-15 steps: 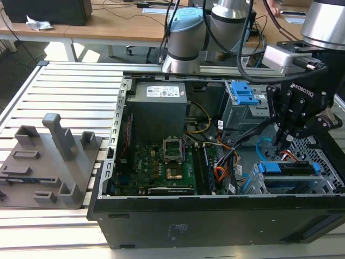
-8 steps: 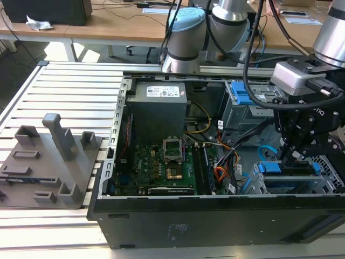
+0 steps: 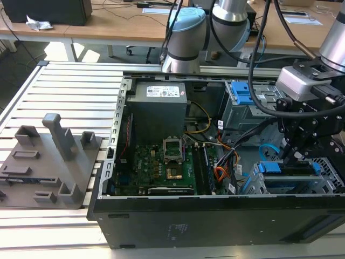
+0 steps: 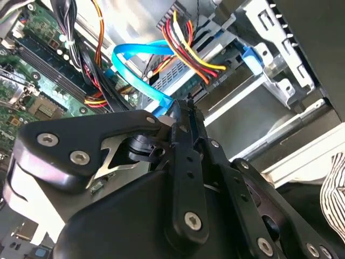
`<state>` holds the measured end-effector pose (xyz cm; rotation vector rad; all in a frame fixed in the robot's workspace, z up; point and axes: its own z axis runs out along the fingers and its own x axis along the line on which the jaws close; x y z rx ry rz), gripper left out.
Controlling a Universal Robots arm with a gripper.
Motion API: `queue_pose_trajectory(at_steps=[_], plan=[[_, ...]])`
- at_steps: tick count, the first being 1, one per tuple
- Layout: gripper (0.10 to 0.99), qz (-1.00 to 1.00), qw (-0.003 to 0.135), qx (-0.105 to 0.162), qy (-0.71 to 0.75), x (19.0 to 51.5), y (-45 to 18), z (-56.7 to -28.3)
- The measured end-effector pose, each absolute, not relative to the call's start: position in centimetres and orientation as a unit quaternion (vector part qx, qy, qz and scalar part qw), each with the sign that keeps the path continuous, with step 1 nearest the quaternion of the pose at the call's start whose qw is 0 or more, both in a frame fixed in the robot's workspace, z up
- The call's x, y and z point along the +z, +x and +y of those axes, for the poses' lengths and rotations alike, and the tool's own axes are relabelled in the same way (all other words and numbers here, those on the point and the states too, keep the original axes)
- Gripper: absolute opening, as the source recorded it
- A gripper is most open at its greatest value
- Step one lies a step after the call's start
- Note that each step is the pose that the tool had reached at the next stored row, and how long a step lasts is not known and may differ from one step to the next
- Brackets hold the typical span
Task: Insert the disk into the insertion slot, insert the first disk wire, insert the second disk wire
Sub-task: 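Insert the second disk wire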
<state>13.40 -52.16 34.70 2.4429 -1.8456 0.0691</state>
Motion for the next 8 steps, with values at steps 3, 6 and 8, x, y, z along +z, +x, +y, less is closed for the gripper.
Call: queue_pose_trajectory(at_steps=[3,6,8], plan=[[0.165,-0.607,0.039,0.022,0.793,34.68,13.46,-52.17],[0.165,-0.624,0.04,0.021,0.78,34.67,13.46,-52.17],[0.165,-0.636,0.04,0.021,0.77,34.66,13.46,-52.17]])
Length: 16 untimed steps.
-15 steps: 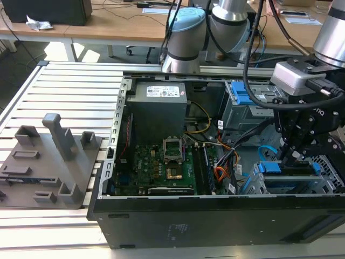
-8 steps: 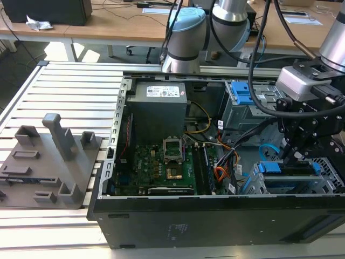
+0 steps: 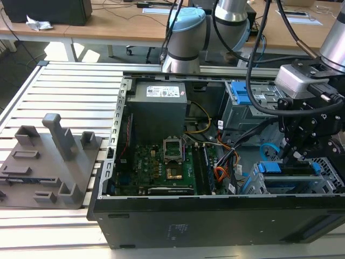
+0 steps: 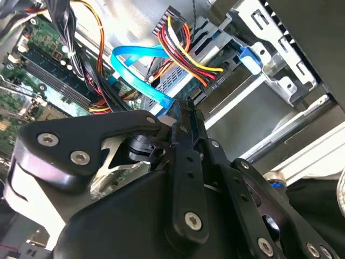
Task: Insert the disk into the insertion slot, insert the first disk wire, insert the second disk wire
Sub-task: 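Insert the second disk wire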
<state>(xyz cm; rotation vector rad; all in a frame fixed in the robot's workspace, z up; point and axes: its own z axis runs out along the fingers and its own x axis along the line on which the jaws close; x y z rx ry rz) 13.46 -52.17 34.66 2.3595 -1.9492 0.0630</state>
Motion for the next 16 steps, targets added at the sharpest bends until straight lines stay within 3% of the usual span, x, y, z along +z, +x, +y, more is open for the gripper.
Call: queue_pose_trajectory(at_steps=[16], plan=[[0.165,-0.719,0.042,0.016,0.693,34.63,13.48,-52.17]])
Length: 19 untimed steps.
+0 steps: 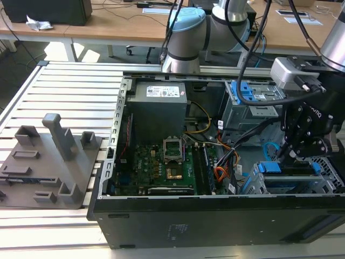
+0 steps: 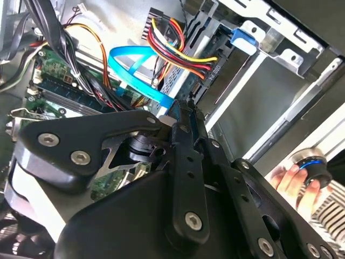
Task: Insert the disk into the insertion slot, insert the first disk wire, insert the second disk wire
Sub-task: 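Insert the second disk wire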
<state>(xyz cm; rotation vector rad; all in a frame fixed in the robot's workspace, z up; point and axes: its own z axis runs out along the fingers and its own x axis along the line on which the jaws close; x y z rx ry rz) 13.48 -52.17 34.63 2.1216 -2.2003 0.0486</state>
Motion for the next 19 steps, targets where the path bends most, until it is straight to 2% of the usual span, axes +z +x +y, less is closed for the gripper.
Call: queue_pose_trajectory(at_steps=[19], plan=[[0.165,-0.734,0.043,0.015,0.678,34.32,14.11,-52.17]])
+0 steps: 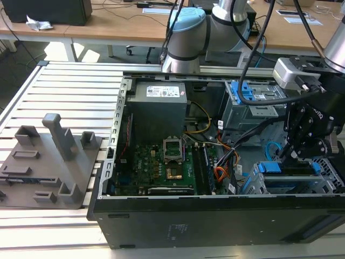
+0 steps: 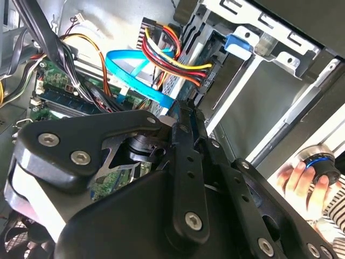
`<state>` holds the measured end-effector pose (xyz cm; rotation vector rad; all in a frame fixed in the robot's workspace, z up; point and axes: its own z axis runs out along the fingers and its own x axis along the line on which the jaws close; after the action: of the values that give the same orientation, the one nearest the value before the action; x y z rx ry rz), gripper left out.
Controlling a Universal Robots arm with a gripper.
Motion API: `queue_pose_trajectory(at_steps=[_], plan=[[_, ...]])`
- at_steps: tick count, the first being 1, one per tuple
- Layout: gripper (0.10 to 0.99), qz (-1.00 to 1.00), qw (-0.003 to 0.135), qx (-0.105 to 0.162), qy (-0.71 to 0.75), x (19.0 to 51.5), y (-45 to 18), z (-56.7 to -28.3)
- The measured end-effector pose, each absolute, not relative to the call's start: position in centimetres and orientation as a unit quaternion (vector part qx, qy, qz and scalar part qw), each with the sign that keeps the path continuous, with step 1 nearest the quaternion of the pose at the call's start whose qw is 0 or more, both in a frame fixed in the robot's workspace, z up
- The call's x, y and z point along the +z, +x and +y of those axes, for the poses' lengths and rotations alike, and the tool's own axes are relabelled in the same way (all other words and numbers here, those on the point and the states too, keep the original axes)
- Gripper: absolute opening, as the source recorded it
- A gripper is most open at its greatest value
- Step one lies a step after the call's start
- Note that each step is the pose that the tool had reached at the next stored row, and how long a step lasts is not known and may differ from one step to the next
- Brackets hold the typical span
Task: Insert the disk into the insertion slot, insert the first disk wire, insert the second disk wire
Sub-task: 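Insert the second disk wire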
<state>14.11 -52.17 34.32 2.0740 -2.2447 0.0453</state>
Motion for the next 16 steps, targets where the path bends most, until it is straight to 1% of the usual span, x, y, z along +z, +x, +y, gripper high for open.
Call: queue_pose_trajectory(at_steps=[11,16], plan=[[0.165,-0.734,0.042,0.015,0.678,34.17,15.15,-52.24],[0.165,-0.734,0.041,0.013,0.678,33.95,15.16,-52.78]])
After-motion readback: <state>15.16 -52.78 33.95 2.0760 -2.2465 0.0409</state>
